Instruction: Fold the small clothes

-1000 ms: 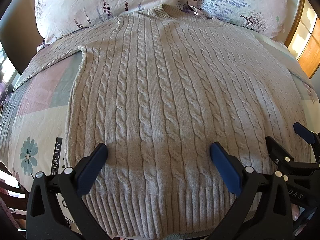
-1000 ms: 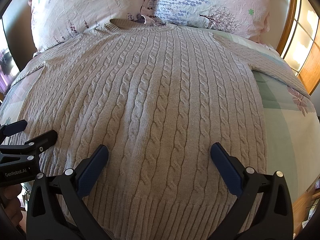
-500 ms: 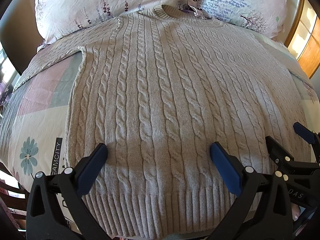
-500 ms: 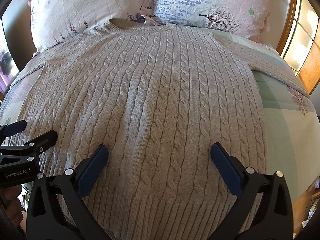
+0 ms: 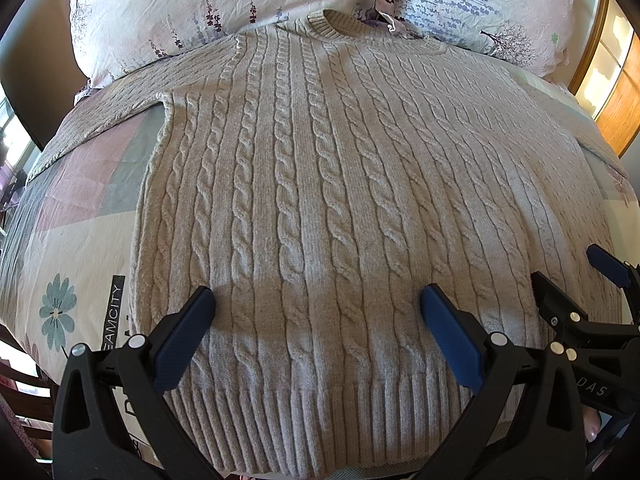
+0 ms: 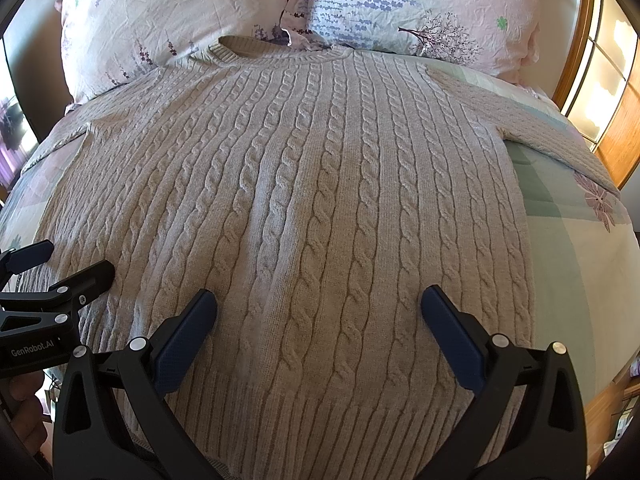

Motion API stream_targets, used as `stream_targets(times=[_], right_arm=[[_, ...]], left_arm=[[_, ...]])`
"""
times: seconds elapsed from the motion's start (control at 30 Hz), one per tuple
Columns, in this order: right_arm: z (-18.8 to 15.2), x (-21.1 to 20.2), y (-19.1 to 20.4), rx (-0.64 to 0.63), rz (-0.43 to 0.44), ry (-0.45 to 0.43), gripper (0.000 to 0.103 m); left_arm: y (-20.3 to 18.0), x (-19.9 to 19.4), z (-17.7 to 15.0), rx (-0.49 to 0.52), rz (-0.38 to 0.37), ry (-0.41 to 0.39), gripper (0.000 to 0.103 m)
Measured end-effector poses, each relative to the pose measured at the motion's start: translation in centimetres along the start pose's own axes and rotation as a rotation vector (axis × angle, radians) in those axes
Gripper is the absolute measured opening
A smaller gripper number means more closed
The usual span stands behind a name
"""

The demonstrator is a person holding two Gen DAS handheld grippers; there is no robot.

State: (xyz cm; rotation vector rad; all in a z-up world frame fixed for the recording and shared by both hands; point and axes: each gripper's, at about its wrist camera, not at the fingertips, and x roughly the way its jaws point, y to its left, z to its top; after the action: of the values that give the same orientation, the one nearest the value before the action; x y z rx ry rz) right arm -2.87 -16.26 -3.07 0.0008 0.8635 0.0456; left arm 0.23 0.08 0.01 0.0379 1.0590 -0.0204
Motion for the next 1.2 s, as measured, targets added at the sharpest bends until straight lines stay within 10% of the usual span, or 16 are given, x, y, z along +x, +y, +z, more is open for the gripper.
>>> stream_targets(times=[1.2], right_arm=[[-1.1,-0.6,-0.1,-0.056,0.049,-0.108,0.102]], left_arm=[[-0.1,-0.3,-0.3,0.026,-0.007,-0.044,0.101]])
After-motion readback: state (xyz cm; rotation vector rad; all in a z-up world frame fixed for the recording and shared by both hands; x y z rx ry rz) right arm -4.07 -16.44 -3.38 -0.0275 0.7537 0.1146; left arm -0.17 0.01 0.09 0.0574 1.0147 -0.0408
